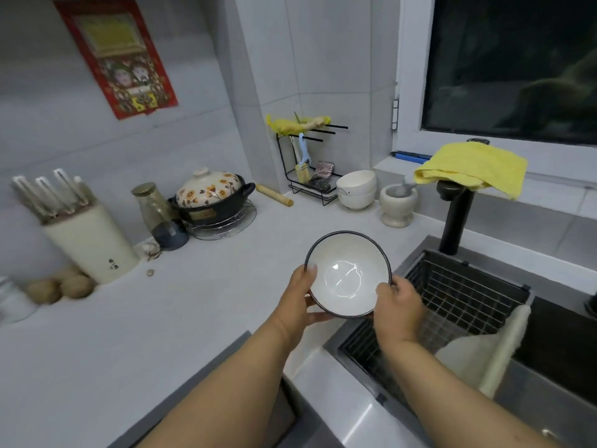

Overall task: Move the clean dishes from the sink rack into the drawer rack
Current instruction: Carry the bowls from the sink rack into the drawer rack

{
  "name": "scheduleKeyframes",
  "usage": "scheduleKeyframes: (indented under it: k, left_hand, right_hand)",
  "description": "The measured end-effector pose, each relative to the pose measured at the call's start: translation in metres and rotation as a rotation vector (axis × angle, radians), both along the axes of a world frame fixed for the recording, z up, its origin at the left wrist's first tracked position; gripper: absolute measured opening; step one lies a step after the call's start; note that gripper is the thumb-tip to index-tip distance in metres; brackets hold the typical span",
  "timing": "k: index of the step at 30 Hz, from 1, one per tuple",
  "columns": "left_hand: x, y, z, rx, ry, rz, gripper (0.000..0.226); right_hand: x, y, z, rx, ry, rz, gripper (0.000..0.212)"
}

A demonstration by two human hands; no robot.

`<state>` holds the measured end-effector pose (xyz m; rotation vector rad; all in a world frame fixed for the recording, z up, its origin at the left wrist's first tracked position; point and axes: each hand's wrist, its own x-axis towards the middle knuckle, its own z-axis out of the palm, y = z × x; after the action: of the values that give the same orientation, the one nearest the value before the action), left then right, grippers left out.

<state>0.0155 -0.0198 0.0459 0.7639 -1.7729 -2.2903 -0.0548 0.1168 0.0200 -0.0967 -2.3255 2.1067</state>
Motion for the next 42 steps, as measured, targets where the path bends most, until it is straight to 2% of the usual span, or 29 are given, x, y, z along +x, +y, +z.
scheduleKeyframes:
  k: [4,10,14,18,20,23,26,29,38,42]
  left_hand:
    - [0.046,-0.027,0.004,0.063,0.025,0.145,0.061]
    - [0.127,-0.065,0.008,0.179,0.004,0.447,0.05]
    - [0.19,-0.079,0.012,0.194,0.001,0.619,0.04]
    - [0.256,-0.089,0.013,0.21,0.001,0.728,0.039]
    - [0.29,-0.092,0.013,0.22,0.008,0.775,0.04]
    - [0.341,-0.097,0.01,0.232,0.019,0.847,0.048]
    - [0.389,-0.097,0.005,0.27,0.025,0.912,0.054]
    - [0.432,-0.094,0.005,0.291,0.029,0.961,0.052]
    - [0.55,-0.086,-0.002,0.162,-0.08,1.071,0.045]
    - [0.593,-0.08,-0.007,0.166,-0.09,1.111,0.041]
  right_hand:
    - [0.034,-0.039,0.009,-0.059,0.011,0.156,0.015]
    - [0.094,-0.09,0.013,-0.135,0.023,0.489,0.003]
    - [0.141,-0.12,0.011,-0.194,-0.095,0.741,0.017]
    - [0.192,-0.149,0.004,-0.202,-0.303,1.016,0.045]
    - [0.222,-0.162,0.003,-0.247,-0.421,1.12,0.043]
    - [0.268,-0.175,0.01,-0.29,-0.557,1.21,0.038]
    - [0.311,-0.181,0.016,-0.283,-0.597,1.296,0.032]
    - [0.349,-0.187,0.016,-0.254,-0.634,1.35,0.033]
    - [0.454,-0.199,0.008,-0.16,-0.66,1.505,0.044]
    - [0.496,-0.2,0.003,-0.142,-0.692,1.528,0.04]
